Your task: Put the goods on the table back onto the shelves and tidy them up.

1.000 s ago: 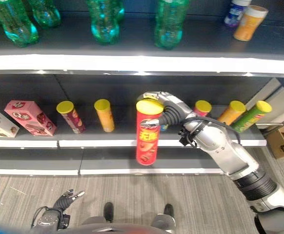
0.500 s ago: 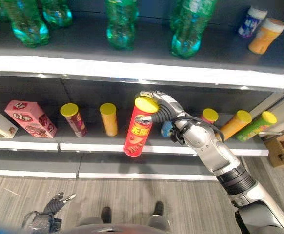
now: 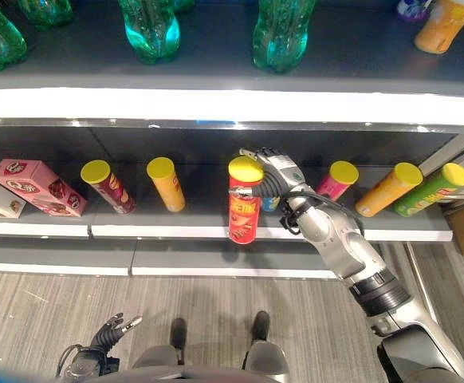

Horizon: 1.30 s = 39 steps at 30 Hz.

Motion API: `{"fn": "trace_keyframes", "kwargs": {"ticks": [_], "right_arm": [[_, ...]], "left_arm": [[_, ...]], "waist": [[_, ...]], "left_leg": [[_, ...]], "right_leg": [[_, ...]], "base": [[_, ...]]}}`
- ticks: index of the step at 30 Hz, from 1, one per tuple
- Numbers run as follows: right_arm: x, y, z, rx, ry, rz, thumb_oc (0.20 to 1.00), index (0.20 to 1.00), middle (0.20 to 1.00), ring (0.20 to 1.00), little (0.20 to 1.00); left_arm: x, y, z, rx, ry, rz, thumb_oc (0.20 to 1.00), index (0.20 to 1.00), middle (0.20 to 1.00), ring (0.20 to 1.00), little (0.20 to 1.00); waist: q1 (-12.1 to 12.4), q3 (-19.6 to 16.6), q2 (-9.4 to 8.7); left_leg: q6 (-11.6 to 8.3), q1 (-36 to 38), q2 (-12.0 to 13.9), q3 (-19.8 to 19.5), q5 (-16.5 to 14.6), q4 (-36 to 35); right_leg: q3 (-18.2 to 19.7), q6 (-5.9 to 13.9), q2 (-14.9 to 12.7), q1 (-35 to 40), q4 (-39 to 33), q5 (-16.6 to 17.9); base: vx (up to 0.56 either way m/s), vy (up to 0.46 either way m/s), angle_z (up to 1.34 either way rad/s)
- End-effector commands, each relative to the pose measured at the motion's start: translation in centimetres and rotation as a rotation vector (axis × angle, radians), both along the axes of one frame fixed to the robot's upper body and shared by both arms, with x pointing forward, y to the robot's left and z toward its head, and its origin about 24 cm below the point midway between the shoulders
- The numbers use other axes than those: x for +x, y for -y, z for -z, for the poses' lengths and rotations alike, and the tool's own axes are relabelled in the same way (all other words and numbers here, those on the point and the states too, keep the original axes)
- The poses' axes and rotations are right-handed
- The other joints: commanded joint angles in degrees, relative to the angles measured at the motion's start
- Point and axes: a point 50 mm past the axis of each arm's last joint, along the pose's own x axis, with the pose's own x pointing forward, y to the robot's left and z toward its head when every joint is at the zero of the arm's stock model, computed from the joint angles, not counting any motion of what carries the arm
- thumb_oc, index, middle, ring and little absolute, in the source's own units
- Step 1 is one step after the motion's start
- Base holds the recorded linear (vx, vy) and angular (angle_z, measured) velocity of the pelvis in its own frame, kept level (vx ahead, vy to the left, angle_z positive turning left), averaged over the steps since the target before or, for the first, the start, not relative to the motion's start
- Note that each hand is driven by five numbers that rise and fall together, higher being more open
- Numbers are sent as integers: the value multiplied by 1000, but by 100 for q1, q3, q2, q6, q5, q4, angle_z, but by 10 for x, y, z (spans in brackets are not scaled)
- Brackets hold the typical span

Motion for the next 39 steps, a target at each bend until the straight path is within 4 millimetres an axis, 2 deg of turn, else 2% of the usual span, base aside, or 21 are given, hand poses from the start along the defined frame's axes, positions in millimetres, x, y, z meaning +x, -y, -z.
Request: {"fn": "trace_keyframes", "kwargs": {"ticks": [1, 8, 13, 14, 23, 31, 39], "right_arm": [[9, -15, -43, 28, 254, -6, 200, 200, 200, 200, 200], [31, -8, -46, 20, 349, 123, 200, 200, 200, 200, 200], [40, 7, -56, -9, 444, 225, 200, 200, 200, 200, 200], [43, 19, -62, -27, 492, 288, 200, 200, 200, 200, 200], [43, 40, -67, -12, 564, 395, 200, 200, 200, 200, 200], [43, 40, -64, -4, 551, 394, 200, 200, 200, 200, 200], [45, 32, -58, -9, 515, 358, 200, 200, 200, 200, 200]], "left_arm": [[22, -7, -10, 53, 73, 48, 1000, 1000, 1000, 1000, 1000], [43, 4, -18, 43, 151, 73, 1000, 1000, 1000, 1000, 1000], [55, 11, -23, 38, 196, 96, 1000, 1000, 1000, 1000, 1000], [59, 14, -25, 32, 214, 103, 1000, 1000, 1000, 1000, 1000], [61, 19, -26, 14, 230, 88, 1000, 1000, 1000, 1000, 1000], [63, 21, -26, 17, 235, 98, 1000, 1000, 1000, 1000, 1000], [63, 21, -26, 19, 236, 94, 1000, 1000, 1000, 1000, 1000]], "waist": [[185, 66, -108], [385, 308, 112], [471, 409, 238], [505, 459, 322], [521, 476, 466], [506, 491, 495], [496, 537, 540]], "left_leg": [[-117, -138, 199, 194, -236, 51], [-180, -589, 129, 7, -56, 51], [-213, -825, 82, -108, 27, 51], [-229, -925, 42, -153, 57, 51], [-223, -1055, -21, -233, 73, 51], [-205, -1071, -36, -240, 62, 51], [-203, -1107, -41, -235, 80, 51]], "right_leg": [[42, 412, -515, 145, 82, -351], [-174, 452, -634, -115, 82, -259], [-295, 474, -702, -230, 82, -205], [-359, 490, -744, -268, 82, -188], [-455, 529, -823, -305, 82, -171], [-442, 530, -829, -338, 82, -178], [-422, 520, -831, -384, 82, -183]], "base": [[-50, -5, 13], [-56, 4, 24], [-28, -1, 24], [-37, 23, 26], [-6, 13, 8], [0, 0, 0], [0, 0, 0]]}}
